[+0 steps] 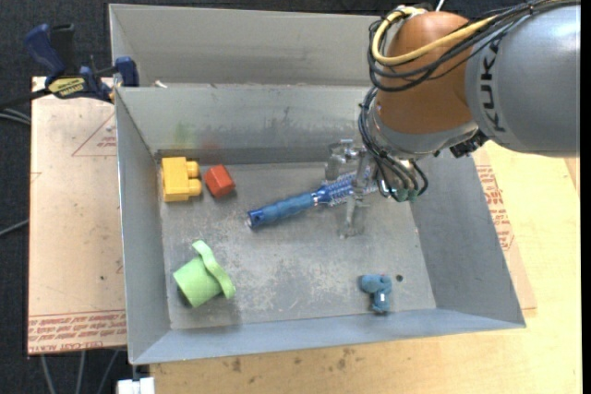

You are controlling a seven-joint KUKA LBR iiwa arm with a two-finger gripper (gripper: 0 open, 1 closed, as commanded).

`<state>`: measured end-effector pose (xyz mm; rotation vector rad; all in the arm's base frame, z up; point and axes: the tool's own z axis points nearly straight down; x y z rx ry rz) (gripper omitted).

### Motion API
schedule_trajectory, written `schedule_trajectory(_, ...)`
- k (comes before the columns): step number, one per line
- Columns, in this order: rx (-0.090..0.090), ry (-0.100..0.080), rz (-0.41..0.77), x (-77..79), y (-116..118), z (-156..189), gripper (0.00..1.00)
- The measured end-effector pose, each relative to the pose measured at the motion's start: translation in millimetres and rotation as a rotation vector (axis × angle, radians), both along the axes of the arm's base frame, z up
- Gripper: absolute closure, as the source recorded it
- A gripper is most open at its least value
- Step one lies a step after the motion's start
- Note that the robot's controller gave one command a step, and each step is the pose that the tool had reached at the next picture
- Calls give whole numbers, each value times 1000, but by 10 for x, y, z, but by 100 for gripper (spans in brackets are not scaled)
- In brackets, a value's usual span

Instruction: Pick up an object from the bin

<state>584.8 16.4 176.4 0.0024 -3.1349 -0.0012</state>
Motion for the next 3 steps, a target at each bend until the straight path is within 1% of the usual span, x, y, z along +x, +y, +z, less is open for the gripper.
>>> schedule_trajectory(1, 1, -5, 134, 533, 48, -1104, 0)
schedule_trajectory(2, 1, -10, 133, 549, 45, -1057, 100)
schedule_trajectory(3, 0, -16, 149, 304, 128, 565, 100)
